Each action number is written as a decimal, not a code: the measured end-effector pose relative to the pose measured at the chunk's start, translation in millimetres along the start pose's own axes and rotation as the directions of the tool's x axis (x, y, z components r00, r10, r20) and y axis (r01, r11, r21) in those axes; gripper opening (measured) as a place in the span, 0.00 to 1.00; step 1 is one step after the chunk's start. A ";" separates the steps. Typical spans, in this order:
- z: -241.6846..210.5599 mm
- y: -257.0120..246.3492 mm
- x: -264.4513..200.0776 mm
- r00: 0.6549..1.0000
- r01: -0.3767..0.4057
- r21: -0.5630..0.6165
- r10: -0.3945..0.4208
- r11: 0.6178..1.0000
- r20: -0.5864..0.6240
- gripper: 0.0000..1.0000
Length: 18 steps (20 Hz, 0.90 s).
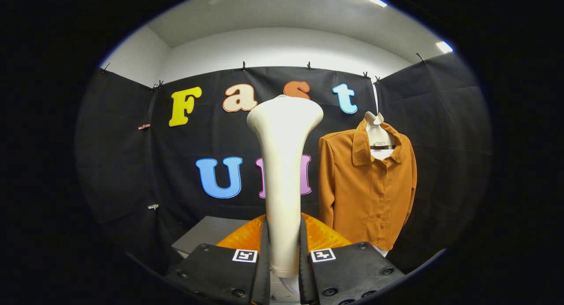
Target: Iron the clothes twice with a garment steamer, once on the left side and once on the right side.
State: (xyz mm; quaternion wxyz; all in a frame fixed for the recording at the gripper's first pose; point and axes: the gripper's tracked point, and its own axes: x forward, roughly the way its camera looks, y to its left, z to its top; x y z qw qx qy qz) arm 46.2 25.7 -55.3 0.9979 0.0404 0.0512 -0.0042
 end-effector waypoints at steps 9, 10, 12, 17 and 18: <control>2.8 -0.5 2.3 1.000 0.006 0.010 -0.006 1.000 0.012 0.29; 3.4 -2.0 4.0 1.000 0.009 0.013 -0.009 1.000 0.012 0.29; 4.6 -4.3 7.3 1.000 0.014 0.018 -0.014 1.000 0.012 0.29; 6.8 -6.2 11.2 1.000 0.018 0.015 -0.019 1.000 0.024 0.29; 6.8 -5.0 12.1 1.000 0.017 0.014 -0.017 1.000 0.025 0.29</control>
